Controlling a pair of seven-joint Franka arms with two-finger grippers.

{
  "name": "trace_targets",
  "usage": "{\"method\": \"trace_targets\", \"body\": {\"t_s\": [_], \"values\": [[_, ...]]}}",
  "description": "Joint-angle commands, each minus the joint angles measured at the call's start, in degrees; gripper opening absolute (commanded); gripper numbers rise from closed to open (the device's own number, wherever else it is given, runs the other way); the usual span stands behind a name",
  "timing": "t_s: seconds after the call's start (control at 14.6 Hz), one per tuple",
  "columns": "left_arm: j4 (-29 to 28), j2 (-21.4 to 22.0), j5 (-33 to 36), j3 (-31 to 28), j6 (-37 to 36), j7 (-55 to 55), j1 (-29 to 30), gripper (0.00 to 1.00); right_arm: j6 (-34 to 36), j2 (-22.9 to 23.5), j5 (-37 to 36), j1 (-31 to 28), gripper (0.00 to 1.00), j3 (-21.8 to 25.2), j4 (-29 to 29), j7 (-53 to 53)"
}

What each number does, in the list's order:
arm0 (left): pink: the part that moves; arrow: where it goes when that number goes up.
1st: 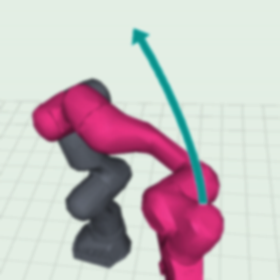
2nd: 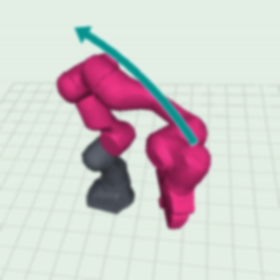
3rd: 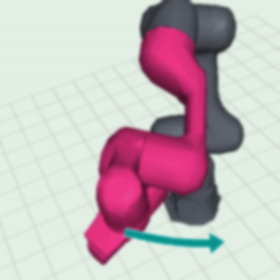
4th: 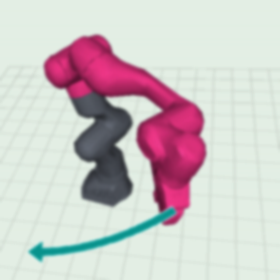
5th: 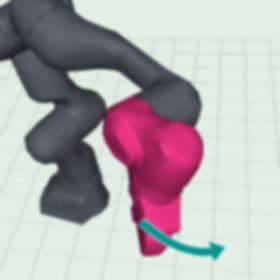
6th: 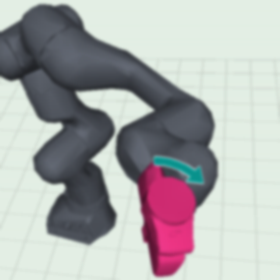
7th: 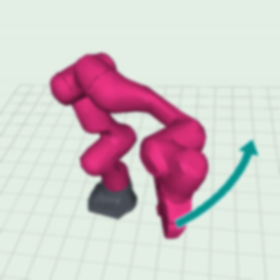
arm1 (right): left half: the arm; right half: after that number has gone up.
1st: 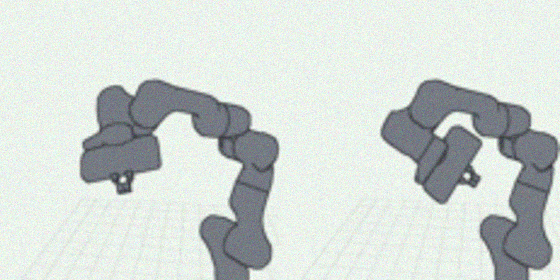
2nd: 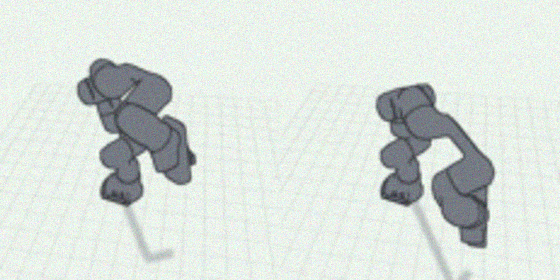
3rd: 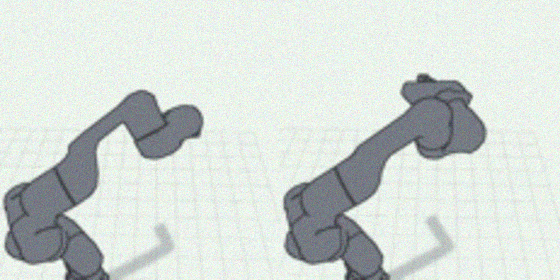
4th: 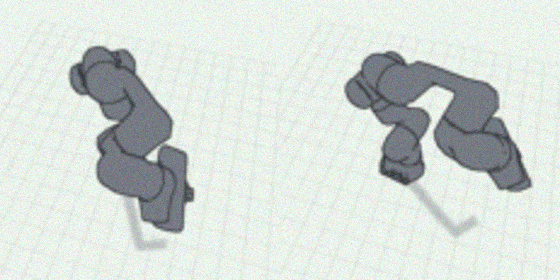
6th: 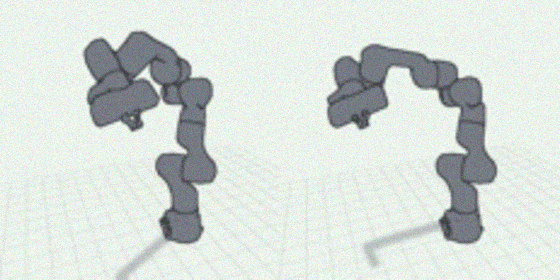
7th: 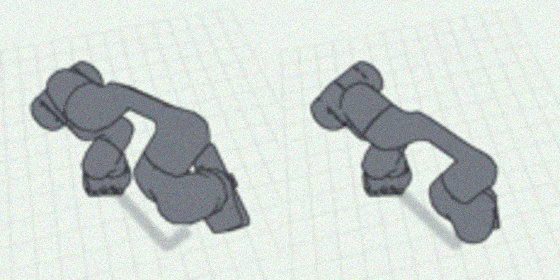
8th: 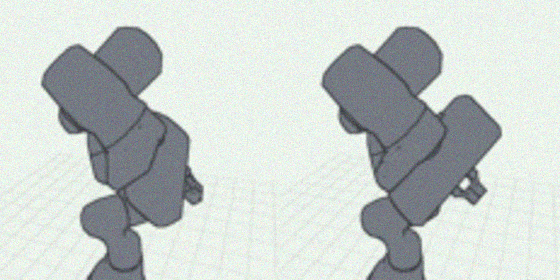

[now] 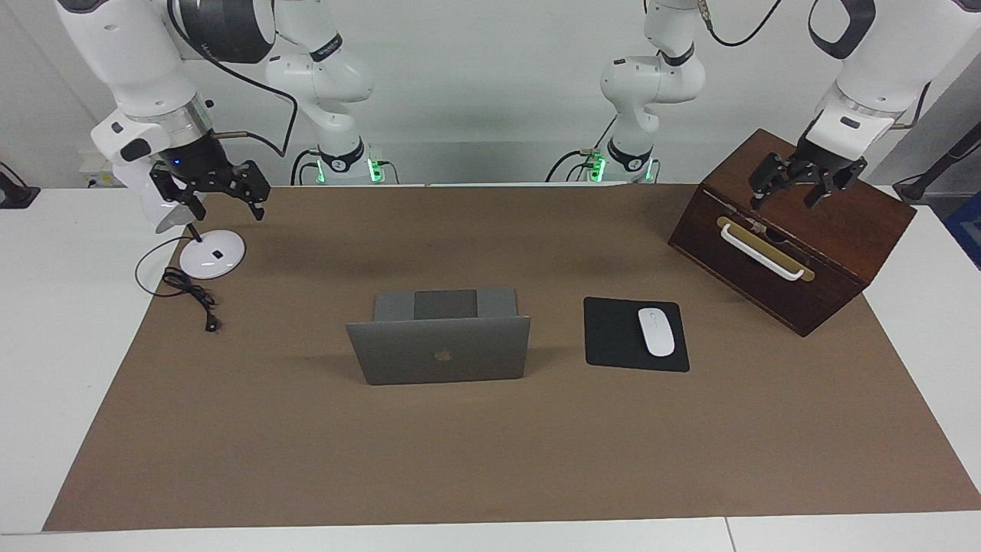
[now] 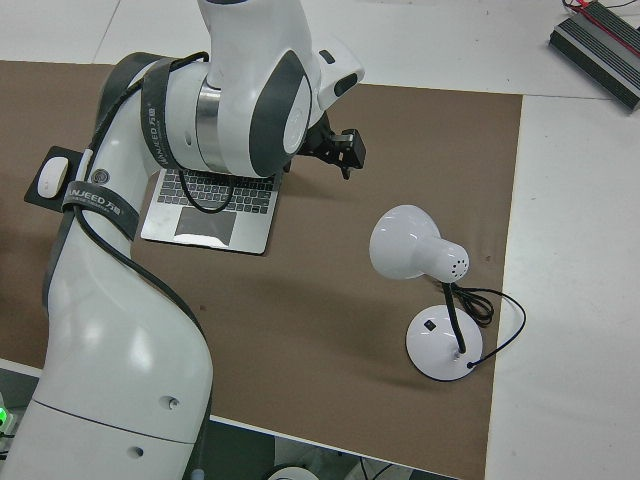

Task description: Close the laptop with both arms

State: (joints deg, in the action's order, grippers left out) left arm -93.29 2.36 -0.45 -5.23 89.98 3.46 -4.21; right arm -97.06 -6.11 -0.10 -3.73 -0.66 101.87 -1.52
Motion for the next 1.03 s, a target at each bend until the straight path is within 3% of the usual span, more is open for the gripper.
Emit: {"method": "trace_targets", "body": {"t_s": [0.0,0.96], "values": [[1.62,-0.78,-0.6,0.39,-0.94,-0.29,0.61,1.0,-1.55,-1.18,1.25,-0.67,1.0,-0.4,1.57,0.03],[0.91,-0.42,-0.52,0.3,-0.15,2.43,1.49,1.0,-4.1,-1.09,1.25,-1.19,1.0,-0.4,2.54,-0.85]]}}
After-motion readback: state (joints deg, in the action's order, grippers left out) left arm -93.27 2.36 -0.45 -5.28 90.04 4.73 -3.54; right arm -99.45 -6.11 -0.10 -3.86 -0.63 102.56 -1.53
